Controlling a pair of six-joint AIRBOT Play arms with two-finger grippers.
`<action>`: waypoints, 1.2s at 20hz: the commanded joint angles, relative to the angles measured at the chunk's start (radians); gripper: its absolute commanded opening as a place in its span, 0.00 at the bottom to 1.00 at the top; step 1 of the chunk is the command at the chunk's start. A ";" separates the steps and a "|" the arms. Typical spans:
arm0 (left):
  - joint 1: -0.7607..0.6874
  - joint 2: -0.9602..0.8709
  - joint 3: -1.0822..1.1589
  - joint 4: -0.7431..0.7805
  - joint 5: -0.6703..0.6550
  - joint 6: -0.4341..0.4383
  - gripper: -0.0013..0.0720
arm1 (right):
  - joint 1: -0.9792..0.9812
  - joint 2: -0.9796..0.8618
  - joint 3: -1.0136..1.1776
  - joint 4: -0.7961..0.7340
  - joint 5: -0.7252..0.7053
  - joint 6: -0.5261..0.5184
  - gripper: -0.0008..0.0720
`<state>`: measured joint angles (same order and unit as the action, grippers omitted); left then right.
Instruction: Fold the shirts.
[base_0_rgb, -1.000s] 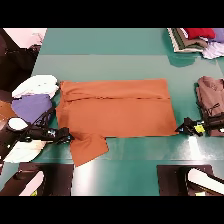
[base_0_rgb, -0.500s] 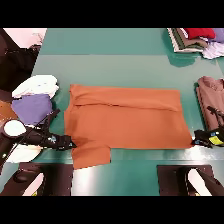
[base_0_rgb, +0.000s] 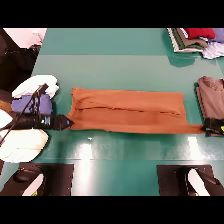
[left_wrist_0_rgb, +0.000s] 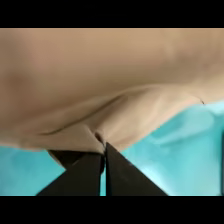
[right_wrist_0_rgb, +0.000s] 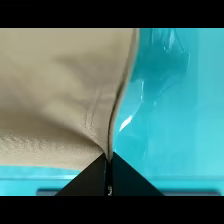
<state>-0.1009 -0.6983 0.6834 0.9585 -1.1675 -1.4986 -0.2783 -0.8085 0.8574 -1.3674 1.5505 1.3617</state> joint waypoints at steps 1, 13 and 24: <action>-0.001 -0.168 0.093 0.020 0.148 0.064 0.05 | 0.092 -0.159 0.087 0.013 -0.086 0.004 0.03; -0.001 -0.644 0.445 0.031 0.344 0.093 0.05 | 0.156 -0.629 0.408 0.122 -0.172 0.037 0.03; 0.000 -0.649 0.489 0.030 0.358 0.033 0.75 | 0.046 -0.842 0.638 0.426 -0.179 -0.076 0.63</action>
<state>-0.1017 -1.3476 1.1454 0.9886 -0.7670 -1.4506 -0.1898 -1.6257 1.4624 -0.9974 1.3014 1.3537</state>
